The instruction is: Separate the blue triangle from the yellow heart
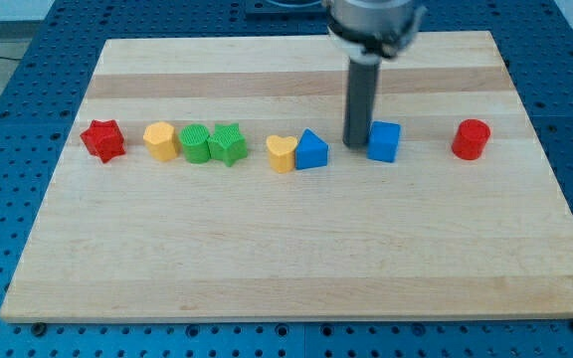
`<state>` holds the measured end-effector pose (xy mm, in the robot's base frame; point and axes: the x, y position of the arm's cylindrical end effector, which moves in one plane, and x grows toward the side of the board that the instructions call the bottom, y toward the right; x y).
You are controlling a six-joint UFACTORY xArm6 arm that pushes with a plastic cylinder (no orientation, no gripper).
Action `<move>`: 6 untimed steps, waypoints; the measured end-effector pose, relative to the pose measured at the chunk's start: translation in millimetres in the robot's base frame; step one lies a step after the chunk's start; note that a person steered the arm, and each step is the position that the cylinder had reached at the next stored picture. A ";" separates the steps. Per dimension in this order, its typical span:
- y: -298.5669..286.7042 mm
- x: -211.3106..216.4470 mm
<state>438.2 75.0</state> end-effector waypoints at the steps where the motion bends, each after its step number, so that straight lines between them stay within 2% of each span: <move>1: -9.3 25.0; 2: -22.2 27.5; 4: -87.2 29.5; 5: -101.8 4.2; 6: -91.9 7.5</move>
<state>445.7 -16.9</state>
